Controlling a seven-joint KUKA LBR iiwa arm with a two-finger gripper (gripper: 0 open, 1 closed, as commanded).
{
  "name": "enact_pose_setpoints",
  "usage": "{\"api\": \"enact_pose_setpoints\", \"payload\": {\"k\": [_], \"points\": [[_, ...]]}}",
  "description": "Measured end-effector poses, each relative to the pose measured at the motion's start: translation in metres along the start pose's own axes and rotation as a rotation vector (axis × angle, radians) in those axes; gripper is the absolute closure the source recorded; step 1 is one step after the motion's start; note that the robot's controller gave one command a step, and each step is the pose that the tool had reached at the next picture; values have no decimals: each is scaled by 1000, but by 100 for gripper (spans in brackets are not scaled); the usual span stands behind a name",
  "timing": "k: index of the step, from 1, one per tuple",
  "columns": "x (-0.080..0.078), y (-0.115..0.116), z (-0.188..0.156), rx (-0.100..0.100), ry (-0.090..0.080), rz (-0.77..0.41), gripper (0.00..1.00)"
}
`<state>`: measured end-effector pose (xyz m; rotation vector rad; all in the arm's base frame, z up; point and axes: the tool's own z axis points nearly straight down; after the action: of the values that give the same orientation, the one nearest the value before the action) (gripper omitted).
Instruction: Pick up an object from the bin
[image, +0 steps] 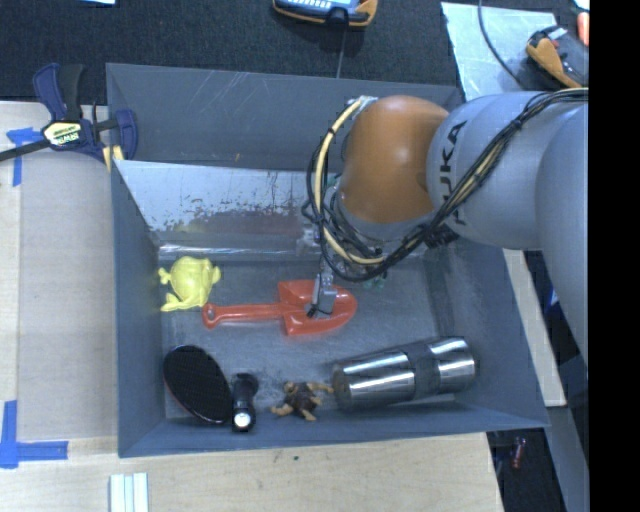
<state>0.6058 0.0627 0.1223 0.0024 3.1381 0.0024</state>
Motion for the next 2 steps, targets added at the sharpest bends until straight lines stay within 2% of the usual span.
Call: {"api": "enact_pose_setpoints", "payload": {"k": [1,2], "points": [[16,-4,51,-4,-10,32,0],[6,-8,51,-5,-19,130,100]]}}
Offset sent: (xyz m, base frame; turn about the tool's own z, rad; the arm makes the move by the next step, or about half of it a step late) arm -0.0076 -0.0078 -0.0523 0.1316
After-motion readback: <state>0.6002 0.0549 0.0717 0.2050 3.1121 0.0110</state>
